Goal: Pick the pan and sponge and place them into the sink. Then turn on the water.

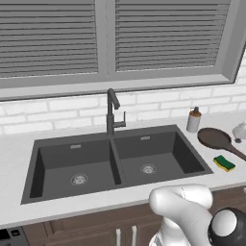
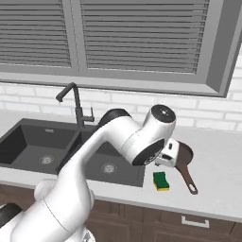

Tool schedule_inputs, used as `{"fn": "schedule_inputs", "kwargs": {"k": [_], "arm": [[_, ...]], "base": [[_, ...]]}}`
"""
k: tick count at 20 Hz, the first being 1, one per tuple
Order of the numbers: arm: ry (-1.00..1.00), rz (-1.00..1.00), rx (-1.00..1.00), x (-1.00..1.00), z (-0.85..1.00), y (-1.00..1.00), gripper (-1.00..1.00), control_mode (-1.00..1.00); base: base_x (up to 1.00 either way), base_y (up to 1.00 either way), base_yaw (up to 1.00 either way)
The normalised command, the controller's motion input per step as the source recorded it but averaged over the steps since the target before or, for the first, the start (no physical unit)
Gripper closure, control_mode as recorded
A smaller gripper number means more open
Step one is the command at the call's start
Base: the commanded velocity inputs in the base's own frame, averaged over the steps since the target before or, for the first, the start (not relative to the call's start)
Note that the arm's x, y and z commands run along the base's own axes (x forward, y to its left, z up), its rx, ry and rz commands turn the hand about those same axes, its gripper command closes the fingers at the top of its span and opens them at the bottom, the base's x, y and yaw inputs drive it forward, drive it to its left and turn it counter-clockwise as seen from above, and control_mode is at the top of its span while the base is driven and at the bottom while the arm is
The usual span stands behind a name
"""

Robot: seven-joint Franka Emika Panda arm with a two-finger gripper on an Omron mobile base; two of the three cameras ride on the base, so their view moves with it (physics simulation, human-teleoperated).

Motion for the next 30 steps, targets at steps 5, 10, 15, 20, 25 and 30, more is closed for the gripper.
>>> {"fn": "schedule_inputs", "kwargs": {"k": [5,10,15,20,25,30], "arm": [[0.04,0.06,0.00,0.13,-0.24,-0.48,-1.00,-1.00],[0.10,0.08,-0.03,0.30,-0.23,-0.22,-1.00,-1.00],[0.05,0.05,-0.02,0.27,-0.29,-0.27,-1.00,-1.00],[0.00,0.04,0.00,0.14,-0.37,-0.34,-1.00,-1.00],[0.00,0.06,-0.02,0.21,-0.39,-0.21,-1.00,-1.00],[0.00,0.08,-0.05,0.23,-0.33,-0.24,-1.00,-1.00]], "base": [[0.00,0.00,0.00],[0.00,0.00,0.00],[0.00,0.00,0.00],[0.00,0.00,0.00],[0.00,0.00,0.00],[0.00,0.00,0.00]]}}
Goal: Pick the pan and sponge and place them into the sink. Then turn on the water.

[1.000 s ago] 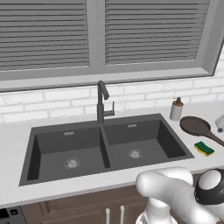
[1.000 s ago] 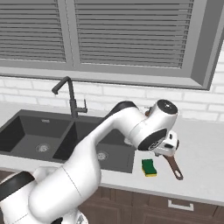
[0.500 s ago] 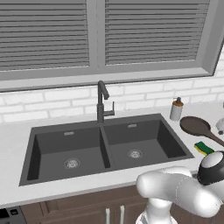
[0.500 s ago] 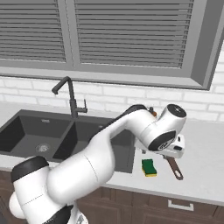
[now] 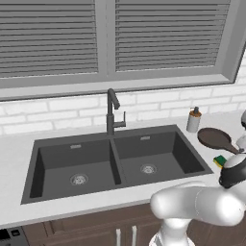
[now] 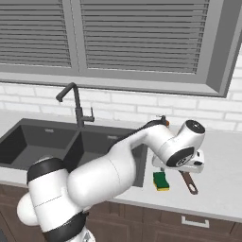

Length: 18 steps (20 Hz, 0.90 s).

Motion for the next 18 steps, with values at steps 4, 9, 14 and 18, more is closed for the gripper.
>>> {"fn": "schedule_inputs", "kwargs": {"k": [4,9,14,18], "arm": [[0.00,0.08,-0.05,0.17,-0.31,-0.28,-1.00,-1.00],[0.00,0.07,-0.07,0.14,-0.35,-0.17,-1.00,-1.00],[0.00,0.02,-0.09,0.14,-0.29,-0.02,-1.00,-1.00],[0.00,0.02,-0.03,0.19,-0.20,-0.16,-1.00,-1.00]], "base": [[0.00,0.00,0.00],[0.00,0.00,0.00],[0.00,0.00,0.00],[0.00,0.00,0.00]]}}
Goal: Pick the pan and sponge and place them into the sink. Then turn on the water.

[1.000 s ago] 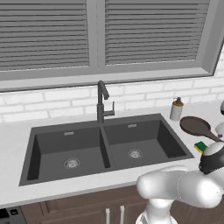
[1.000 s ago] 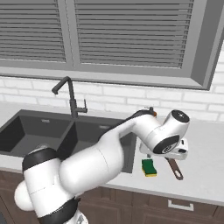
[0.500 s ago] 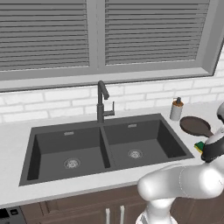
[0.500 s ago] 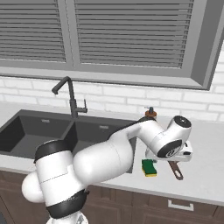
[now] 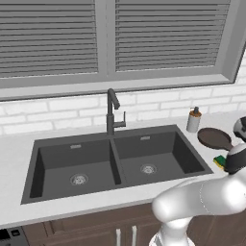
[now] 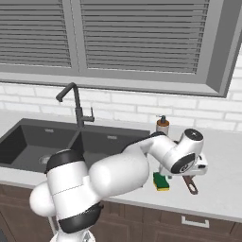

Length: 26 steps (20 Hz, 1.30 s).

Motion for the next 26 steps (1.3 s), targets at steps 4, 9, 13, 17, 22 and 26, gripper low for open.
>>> {"fn": "schedule_inputs", "kwargs": {"k": [4,9,13,17,22,26], "arm": [[0.00,0.05,-0.01,0.23,-0.21,-0.23,-1.00,-1.00],[0.00,0.06,0.00,0.27,-0.17,-0.27,-1.00,-1.00],[0.00,0.06,-0.01,0.29,-0.18,-0.21,-1.00,-1.00],[0.00,0.05,-0.02,0.31,-0.23,-0.15,-1.00,-1.00],[0.00,0.05,-0.03,0.25,-0.34,-0.08,-1.00,-1.00],[0.00,0.06,-0.01,0.15,-0.42,-0.12,-1.00,-1.00]], "base": [[0.00,0.00,0.00],[0.00,0.00,0.00],[0.00,0.00,0.00],[0.00,0.00,0.00],[0.00,0.00,0.00],[0.00,0.00,0.00]]}}
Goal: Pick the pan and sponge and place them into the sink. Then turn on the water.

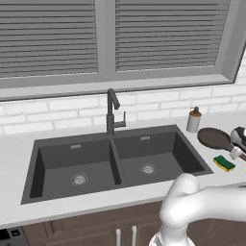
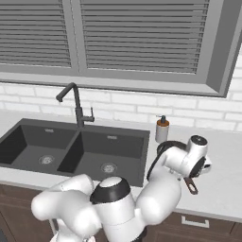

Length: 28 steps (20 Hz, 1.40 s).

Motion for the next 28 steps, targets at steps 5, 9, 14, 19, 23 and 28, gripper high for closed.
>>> {"fn": "schedule_inputs", "kwargs": {"k": [5,9,14,19,23,28], "arm": [[0.00,0.02,-0.01,0.03,-0.52,-0.02,1.00,-1.00],[0.00,0.04,0.02,0.00,-0.57,0.04,1.00,-1.00],[0.00,0.14,0.19,0.00,-0.76,0.17,1.00,-1.00],[-0.01,0.08,0.08,0.11,-0.33,0.11,1.00,-1.00],[-0.09,0.00,0.04,0.05,0.08,0.24,1.00,-1.00],[-0.25,-0.02,0.02,-0.06,0.41,0.47,1.00,-1.00]], "base": [[0.00,0.00,0.00],[0.00,0.00,0.00],[0.00,0.00,0.00],[0.00,0.00,0.00],[0.00,0.00,0.00],[0.00,0.00,0.00]]}}
